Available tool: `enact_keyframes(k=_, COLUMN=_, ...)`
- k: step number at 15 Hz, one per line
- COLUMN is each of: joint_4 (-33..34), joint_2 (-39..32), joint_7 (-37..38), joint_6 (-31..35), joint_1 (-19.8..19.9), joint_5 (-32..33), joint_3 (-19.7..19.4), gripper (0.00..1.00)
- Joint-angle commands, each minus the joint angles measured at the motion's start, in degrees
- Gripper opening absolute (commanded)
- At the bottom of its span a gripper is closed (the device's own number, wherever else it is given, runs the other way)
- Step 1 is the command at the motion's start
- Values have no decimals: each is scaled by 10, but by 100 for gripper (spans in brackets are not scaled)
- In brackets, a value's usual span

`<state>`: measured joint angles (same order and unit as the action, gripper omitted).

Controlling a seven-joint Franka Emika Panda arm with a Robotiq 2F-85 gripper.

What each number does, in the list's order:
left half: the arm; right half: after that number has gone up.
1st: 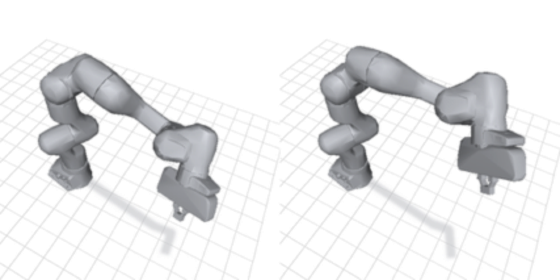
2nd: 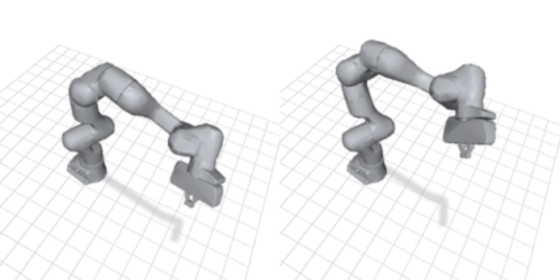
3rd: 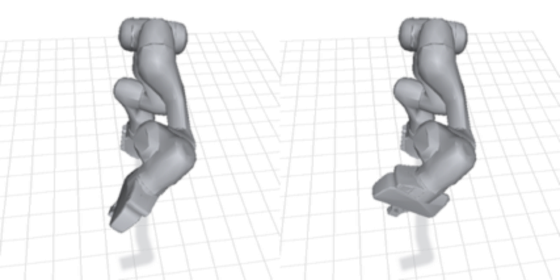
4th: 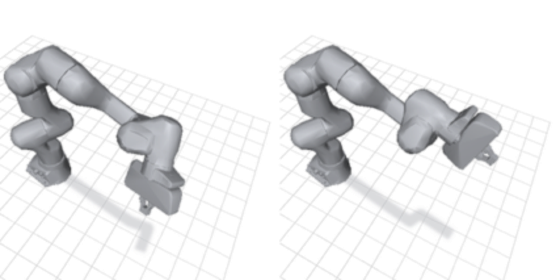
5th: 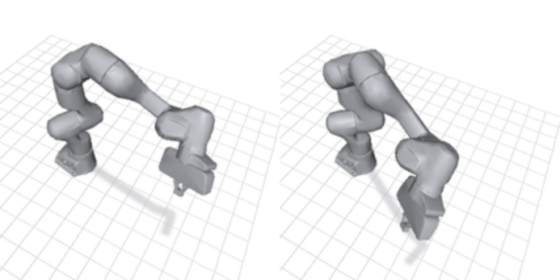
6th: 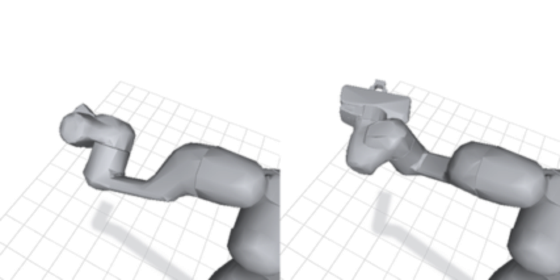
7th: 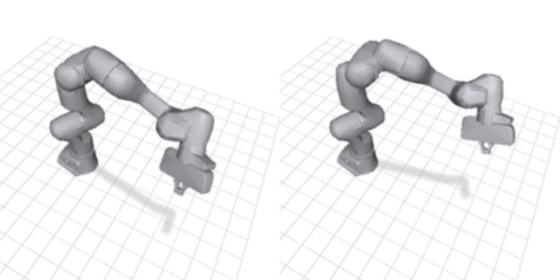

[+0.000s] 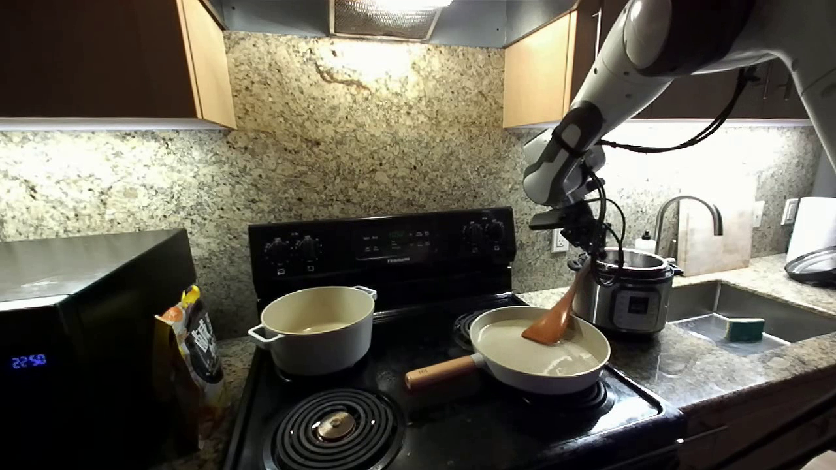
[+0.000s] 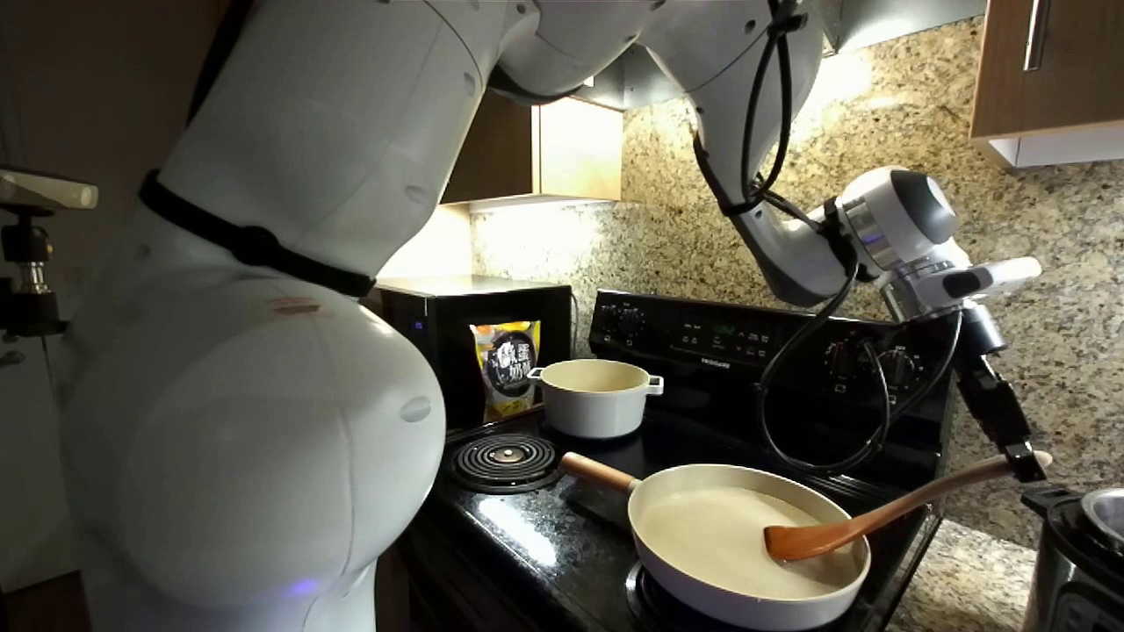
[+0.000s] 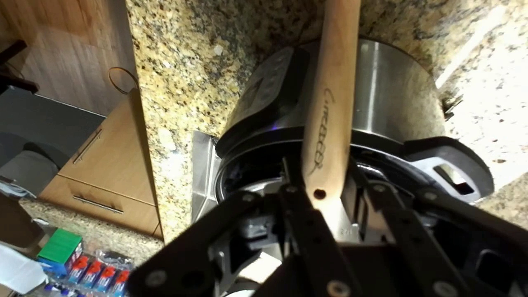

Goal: Stir the water in the pan with the spatula

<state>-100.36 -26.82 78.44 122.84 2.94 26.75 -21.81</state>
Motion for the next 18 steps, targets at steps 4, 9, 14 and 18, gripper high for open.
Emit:
enact_keyframes(k=4, joint_4=-5, joint_2=17, joint_7=37, joint_6=-16, joint_1=-41, joint_5=79, joint_3=12, gripper=8)
enact_keyframes(k=9, joint_4=-11, joint_2=10, joint_7=34, joint_6=-7, joint_1=-43, joint_5=96, joint_3=36, gripper=8)
enact_keyframes(k=14, joint_4=-30, joint_2=16, joint_7=35, joint_6=1, joint_1=-45, joint_5=100, joint_3=47, gripper=8)
enact_keyframes(k=18, joint_4=-66, joint_2=28, joint_7=40, joint_6=9, joint_1=-51, joint_5=114, joint_3=56, gripper=8)
